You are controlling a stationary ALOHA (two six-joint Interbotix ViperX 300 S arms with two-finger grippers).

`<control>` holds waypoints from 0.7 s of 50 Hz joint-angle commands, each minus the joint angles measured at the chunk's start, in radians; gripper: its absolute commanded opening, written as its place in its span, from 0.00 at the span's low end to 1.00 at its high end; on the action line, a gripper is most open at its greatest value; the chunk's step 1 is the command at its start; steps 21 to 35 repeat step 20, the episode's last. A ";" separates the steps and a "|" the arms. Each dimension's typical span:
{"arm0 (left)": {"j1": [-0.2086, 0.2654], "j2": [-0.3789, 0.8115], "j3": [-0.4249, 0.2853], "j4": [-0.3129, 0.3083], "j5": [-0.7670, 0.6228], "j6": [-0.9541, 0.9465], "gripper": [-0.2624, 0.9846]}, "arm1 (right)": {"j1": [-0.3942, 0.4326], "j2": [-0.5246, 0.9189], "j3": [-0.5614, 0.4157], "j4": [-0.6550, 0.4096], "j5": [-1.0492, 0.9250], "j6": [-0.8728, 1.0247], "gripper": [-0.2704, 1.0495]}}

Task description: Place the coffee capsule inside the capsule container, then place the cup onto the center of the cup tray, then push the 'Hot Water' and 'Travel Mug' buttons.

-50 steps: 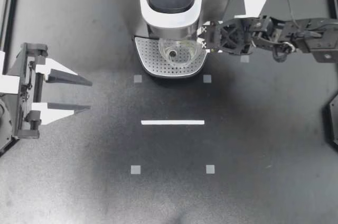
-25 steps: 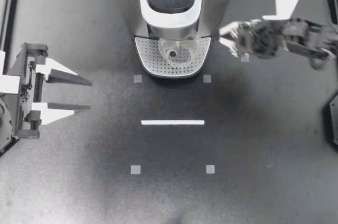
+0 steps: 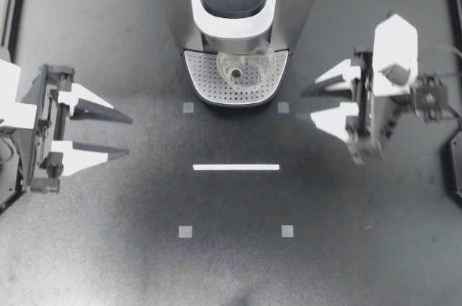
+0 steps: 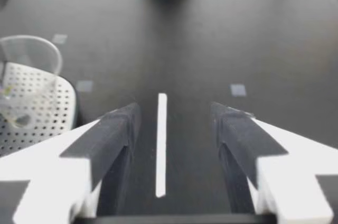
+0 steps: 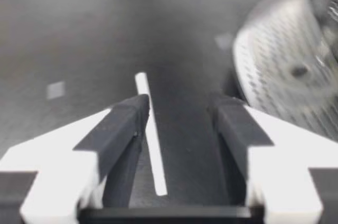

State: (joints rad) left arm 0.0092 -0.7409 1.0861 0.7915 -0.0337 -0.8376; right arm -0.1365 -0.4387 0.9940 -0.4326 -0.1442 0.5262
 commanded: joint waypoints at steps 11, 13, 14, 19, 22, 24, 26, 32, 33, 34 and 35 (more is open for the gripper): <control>0.031 0.018 -0.063 -0.002 -0.097 0.049 0.59 | 0.041 -0.069 -0.014 0.000 -0.118 -0.037 0.61; 0.029 0.017 -0.067 -0.002 -0.100 0.051 0.59 | 0.040 -0.078 -0.014 0.000 -0.133 -0.038 0.61; 0.029 0.018 -0.069 -0.002 -0.100 0.051 0.59 | 0.040 -0.083 -0.014 0.000 -0.141 -0.038 0.61; 0.029 0.017 -0.075 -0.002 -0.100 0.057 0.59 | 0.040 -0.106 -0.012 0.000 -0.189 -0.041 0.61; 0.031 0.017 -0.077 -0.002 -0.100 0.060 0.59 | 0.041 -0.109 -0.012 0.000 -0.199 -0.041 0.61; 0.031 0.017 -0.077 -0.002 -0.100 0.060 0.59 | 0.041 -0.109 -0.012 0.000 -0.199 -0.041 0.61; 0.031 0.017 -0.077 -0.002 -0.100 0.060 0.59 | 0.041 -0.109 -0.012 0.000 -0.199 -0.041 0.61; 0.031 0.017 -0.077 -0.002 -0.100 0.060 0.59 | 0.041 -0.109 -0.012 0.000 -0.199 -0.041 0.61; 0.031 0.017 -0.077 -0.002 -0.100 0.060 0.59 | 0.041 -0.109 -0.012 0.000 -0.199 -0.041 0.61; 0.031 0.017 -0.077 -0.002 -0.100 0.060 0.59 | 0.041 -0.109 -0.012 0.000 -0.199 -0.041 0.61; 0.031 0.017 -0.077 -0.002 -0.100 0.060 0.59 | 0.041 -0.109 -0.012 0.000 -0.199 -0.041 0.61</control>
